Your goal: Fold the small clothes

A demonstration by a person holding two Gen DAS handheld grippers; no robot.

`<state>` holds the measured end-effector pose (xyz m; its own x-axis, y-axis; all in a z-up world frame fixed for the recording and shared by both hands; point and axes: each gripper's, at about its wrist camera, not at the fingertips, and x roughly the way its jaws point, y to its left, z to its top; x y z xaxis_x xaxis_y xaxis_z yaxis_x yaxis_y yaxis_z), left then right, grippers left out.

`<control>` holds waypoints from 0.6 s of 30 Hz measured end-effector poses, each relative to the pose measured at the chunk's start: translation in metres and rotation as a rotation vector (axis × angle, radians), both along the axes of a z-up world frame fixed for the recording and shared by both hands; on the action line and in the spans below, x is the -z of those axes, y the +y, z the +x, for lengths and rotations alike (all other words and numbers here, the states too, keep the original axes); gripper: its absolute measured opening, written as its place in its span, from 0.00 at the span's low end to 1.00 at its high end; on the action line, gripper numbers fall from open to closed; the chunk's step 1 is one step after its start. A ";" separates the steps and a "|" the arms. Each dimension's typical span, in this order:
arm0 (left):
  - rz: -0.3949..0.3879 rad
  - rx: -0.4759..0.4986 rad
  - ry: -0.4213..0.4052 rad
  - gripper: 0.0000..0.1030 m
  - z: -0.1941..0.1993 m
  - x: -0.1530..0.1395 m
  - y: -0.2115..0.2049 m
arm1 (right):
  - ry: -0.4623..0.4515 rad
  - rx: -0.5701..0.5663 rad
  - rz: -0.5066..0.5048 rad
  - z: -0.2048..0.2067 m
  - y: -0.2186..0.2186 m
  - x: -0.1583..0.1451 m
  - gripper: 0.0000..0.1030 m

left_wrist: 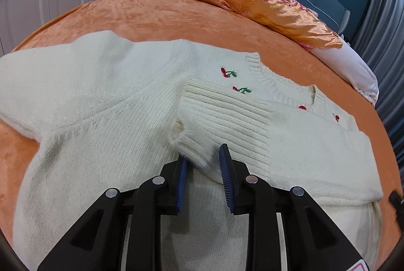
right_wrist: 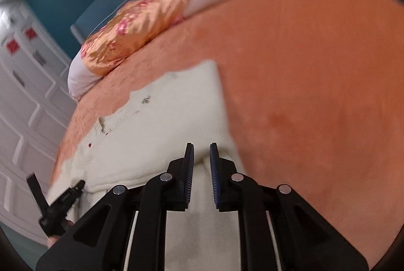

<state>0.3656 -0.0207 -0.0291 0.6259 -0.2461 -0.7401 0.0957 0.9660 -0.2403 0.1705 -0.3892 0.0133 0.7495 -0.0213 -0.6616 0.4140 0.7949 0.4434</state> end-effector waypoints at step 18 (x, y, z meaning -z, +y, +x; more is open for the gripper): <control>-0.025 0.018 -0.034 0.34 -0.004 0.006 0.002 | 0.143 -0.284 -0.230 0.161 0.060 0.031 0.00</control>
<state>0.3618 -0.0191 -0.0353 0.6458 -0.2762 -0.7118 0.1218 0.9576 -0.2610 0.3319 -0.3290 -0.0177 0.6472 0.0136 -0.7622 0.2079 0.9588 0.1936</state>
